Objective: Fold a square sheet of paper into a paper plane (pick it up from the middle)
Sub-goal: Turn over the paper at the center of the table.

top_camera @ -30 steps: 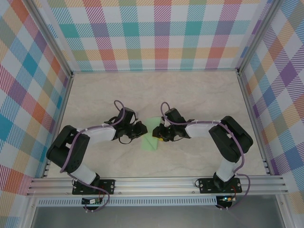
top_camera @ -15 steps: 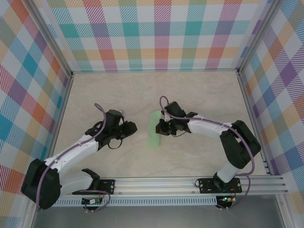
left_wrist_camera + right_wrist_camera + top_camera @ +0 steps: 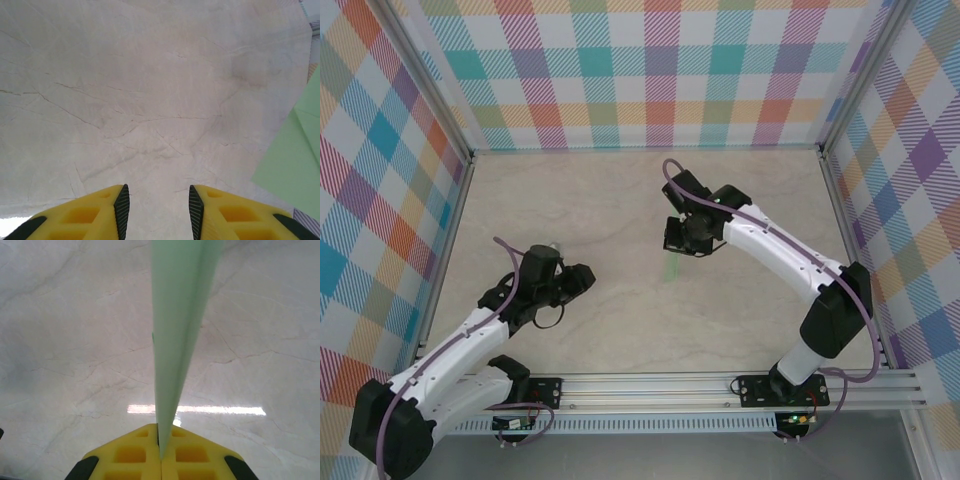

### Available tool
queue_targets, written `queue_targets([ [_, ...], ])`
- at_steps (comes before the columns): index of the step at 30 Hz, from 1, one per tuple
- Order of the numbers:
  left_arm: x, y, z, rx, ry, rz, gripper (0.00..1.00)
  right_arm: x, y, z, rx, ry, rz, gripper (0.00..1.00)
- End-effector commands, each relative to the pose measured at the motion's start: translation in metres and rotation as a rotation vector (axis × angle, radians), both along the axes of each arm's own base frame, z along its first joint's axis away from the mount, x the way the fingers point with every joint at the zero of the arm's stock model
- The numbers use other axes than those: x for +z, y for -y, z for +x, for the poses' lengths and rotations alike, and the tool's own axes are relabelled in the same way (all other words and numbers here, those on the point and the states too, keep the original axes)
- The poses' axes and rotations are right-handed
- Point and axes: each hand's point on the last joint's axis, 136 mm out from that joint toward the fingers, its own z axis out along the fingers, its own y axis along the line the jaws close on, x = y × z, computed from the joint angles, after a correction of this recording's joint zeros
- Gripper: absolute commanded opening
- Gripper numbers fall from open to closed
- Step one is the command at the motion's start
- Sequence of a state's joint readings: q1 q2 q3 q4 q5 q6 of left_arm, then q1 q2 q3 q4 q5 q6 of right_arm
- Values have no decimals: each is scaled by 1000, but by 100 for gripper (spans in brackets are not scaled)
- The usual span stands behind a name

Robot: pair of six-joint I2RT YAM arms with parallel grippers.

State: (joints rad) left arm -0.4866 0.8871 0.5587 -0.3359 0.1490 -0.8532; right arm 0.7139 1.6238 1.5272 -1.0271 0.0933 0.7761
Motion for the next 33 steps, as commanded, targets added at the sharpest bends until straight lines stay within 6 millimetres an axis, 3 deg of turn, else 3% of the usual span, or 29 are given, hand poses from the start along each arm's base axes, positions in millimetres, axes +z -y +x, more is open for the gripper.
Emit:
queue_targets([
  [1,-6,-4,-12,1,-42,-16,39,-9,19,-18,-89,-98,-88,5],
  [10,-5,0,-13,-21,-53,-22,41,-20,21,-24,-58,-118,-95,6],
  [22,-3,8,-7,-70,-65,-9,42,-24,15,-16,-9,-145,-95,7],
  [27,-9,2,-8,-59,-67,22,42,-17,37,-14,-11,-118,-238,8],
  [33,-26,-32,-7,92,-97,139,43,0,78,-14,21,-100,-641,7],
])
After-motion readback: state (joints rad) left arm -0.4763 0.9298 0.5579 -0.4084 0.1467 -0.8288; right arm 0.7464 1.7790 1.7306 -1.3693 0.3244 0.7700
